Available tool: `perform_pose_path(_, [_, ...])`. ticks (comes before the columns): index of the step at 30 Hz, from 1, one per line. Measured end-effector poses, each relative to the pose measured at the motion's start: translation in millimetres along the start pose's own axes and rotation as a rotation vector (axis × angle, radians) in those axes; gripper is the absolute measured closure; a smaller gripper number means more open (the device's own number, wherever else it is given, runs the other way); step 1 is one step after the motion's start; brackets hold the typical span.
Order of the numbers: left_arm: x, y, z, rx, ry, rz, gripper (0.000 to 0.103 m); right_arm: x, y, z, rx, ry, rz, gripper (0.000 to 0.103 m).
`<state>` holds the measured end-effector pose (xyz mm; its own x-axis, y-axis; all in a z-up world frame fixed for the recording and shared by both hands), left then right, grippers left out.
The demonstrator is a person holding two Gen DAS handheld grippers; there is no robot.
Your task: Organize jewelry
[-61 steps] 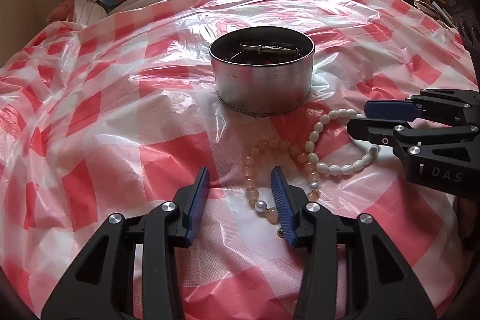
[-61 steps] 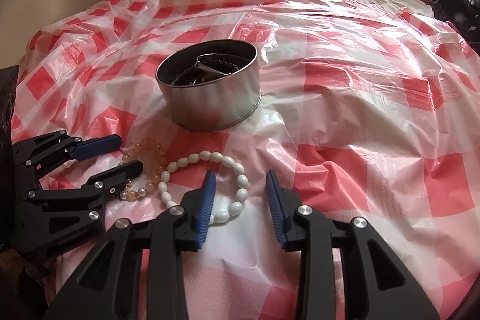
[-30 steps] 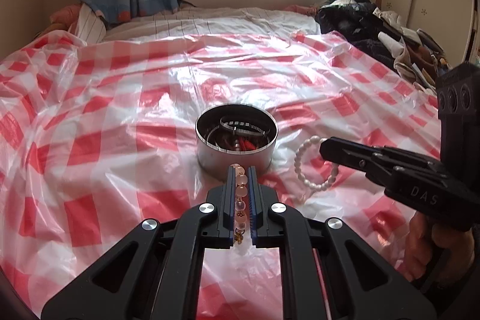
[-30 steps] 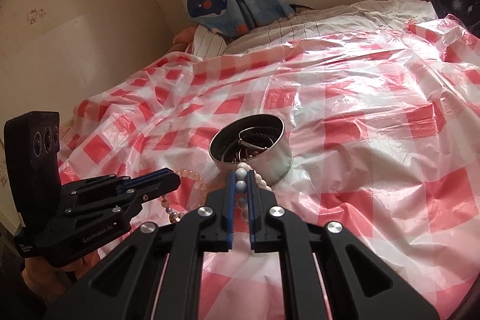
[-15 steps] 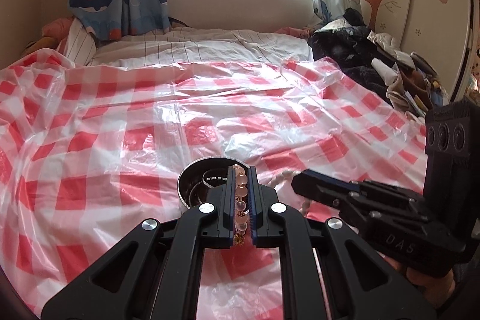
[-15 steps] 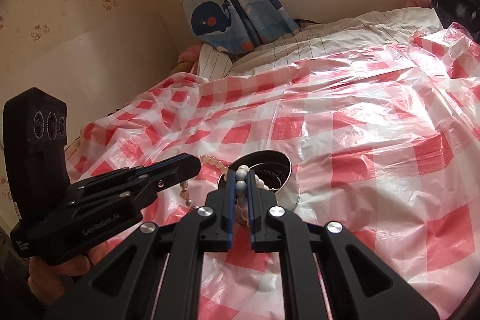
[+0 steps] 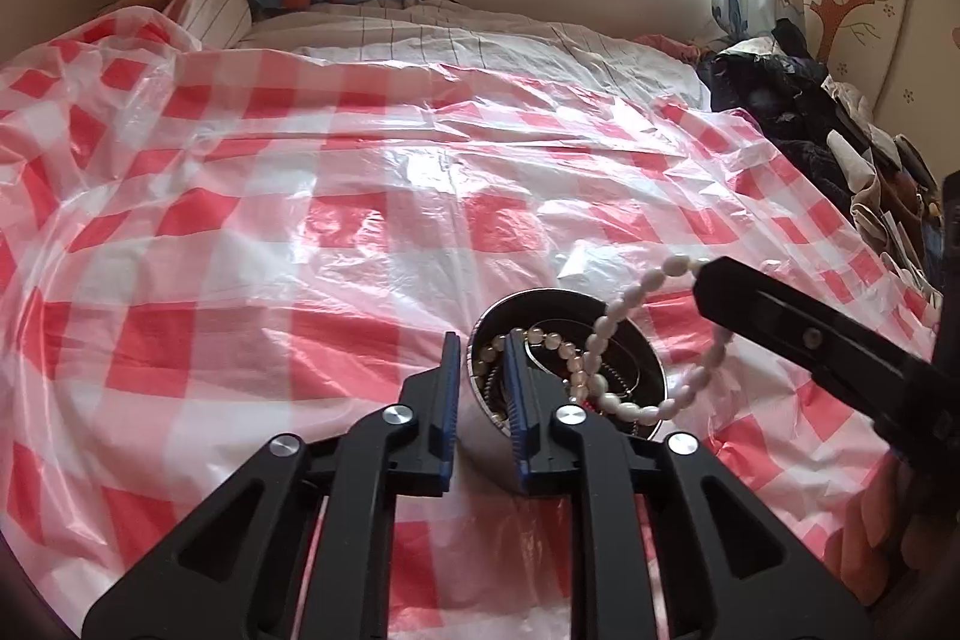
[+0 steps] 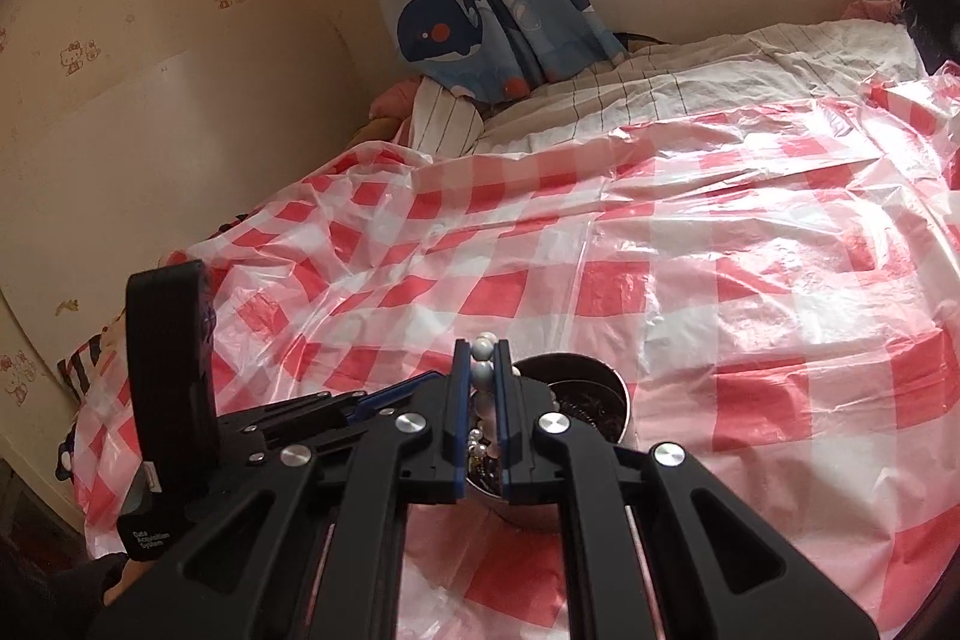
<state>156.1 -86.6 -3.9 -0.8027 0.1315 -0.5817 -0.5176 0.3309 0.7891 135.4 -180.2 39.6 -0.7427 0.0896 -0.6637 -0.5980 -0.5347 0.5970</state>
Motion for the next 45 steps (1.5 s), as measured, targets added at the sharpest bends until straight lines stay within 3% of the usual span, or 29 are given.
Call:
perform_pose_path(2, [1.3, 3.6, 3.1, 0.000, 0.004, -0.007, 0.086, -0.2, -8.4, -3.2, 0.012, -0.004, 0.013, 0.095])
perform_pose_path(5, [3.6, 7.9, 4.7, -0.008, -0.001, -0.008, 0.082, 8.6, -33.7, -22.2, 0.139, 0.012, 0.094, 0.093])
perform_pose_path(9, [11.1, 14.0, 2.9, -0.045, -0.038, -0.007, 0.077, 23.7, -36.8, -45.9, 0.185, -0.042, 0.126, 0.084])
perform_pose_path(19, [28.1, 28.0, -3.5, -0.112, -0.088, -0.020, 0.050, 34.2, -34.2, -47.2, 0.237, -0.007, 0.147, 0.077])
perform_pose_path(25, [32.9, 28.0, 2.1, -0.111, -0.071, -0.015, 0.046, 32.2, -26.7, -32.6, 0.262, 0.078, 0.095, 0.075])
perform_pose_path(31, [35.6, 23.1, 6.4, -0.106, -0.059, -0.007, 0.045, 42.5, -45.5, -23.3, 0.193, 0.103, 0.176, 0.071])
perform_pose_path(36, [38.9, 19.7, 8.1, -0.111, -0.056, 0.001, 0.043, 40.5, -40.2, -25.3, 0.173, 0.060, 0.156, 0.067])
perform_pose_path(39, [39.9, 19.8, 9.0, -0.116, -0.054, 0.002, 0.039, 36.8, -28.1, -31.1, 0.185, 0.026, 0.115, 0.065])
perform_pose_path(45, [42.8, 17.8, 11.3, -0.123, -0.049, 0.007, 0.034, 51.9, -44.0, -39.8, 0.284, 0.061, 0.200, 0.060])
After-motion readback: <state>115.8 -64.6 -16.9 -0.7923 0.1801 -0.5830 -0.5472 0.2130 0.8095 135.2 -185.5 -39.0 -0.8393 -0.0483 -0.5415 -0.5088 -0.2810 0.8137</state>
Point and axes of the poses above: each gripper's, at about its wrist camera, not at the fingertips, and y roughly against the way its jaws point, z to its left, x to its underside, the point moved 10 cm from there along -y, roughly the way its jaws point, and after that the axes turned 10 degrees about z, right-handed, at the moved point
